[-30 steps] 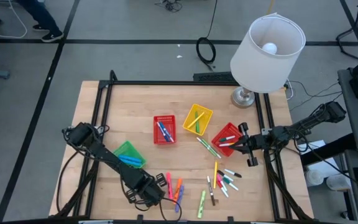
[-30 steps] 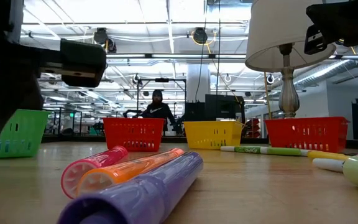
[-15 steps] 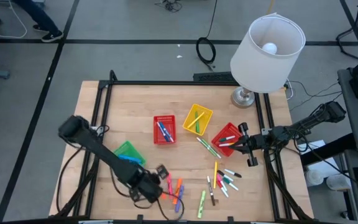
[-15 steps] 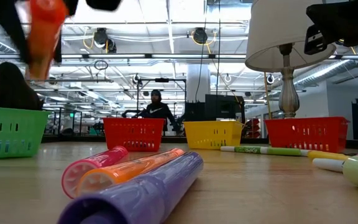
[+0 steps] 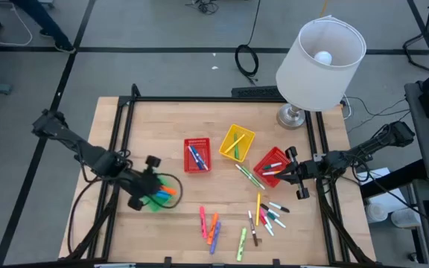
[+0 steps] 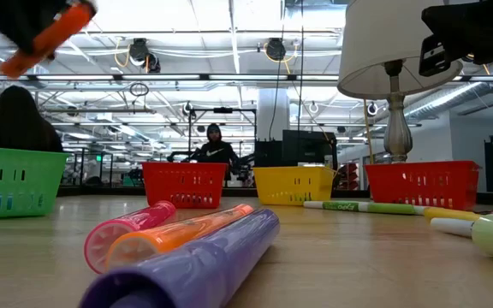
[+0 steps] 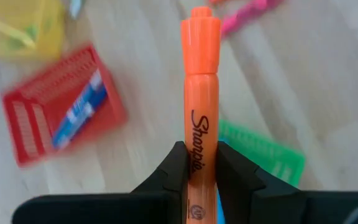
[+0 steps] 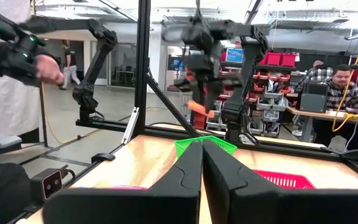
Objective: Pick & Place Markers
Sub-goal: Put the left large orange highlighter pen into the green bin
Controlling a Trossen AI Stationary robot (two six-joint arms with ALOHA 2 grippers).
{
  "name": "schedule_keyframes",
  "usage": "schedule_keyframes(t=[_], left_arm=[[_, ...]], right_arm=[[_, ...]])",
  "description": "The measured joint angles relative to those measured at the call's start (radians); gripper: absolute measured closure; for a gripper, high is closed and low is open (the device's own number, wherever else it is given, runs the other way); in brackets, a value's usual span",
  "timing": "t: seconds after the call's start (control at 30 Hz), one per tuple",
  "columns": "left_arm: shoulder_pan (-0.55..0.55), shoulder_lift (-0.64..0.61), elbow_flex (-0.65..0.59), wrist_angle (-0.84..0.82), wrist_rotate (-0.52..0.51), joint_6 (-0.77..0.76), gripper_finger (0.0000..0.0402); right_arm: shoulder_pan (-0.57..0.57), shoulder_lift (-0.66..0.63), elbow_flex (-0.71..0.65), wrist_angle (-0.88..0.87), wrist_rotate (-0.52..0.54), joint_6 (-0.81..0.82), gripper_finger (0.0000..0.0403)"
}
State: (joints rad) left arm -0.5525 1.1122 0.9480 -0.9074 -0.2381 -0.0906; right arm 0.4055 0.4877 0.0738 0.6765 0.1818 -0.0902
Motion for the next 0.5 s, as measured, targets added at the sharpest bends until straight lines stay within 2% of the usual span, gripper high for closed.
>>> schedule_keyframes(t=[0.17, 0.27, 0.5], left_arm=[[-0.025, -0.034, -0.14, 0.045, -0.021, -0.034, 0.0346], [-0.027, 0.001, -0.18, 0.101, 0.003, 0.007, 0.0346], [-0.027, 0.108, -0.223, 0.06, 0.078, 0.02, 0.0346]], right_arm=[[0.0, 0.0, 0.0, 0.0, 0.0, 0.0, 0.0403], [0.0, 0.0, 0.0, 0.0, 0.0, 0.0, 0.0403], [0.0, 0.0, 0.0, 0.0, 0.003, 0.006, 0.0403]])
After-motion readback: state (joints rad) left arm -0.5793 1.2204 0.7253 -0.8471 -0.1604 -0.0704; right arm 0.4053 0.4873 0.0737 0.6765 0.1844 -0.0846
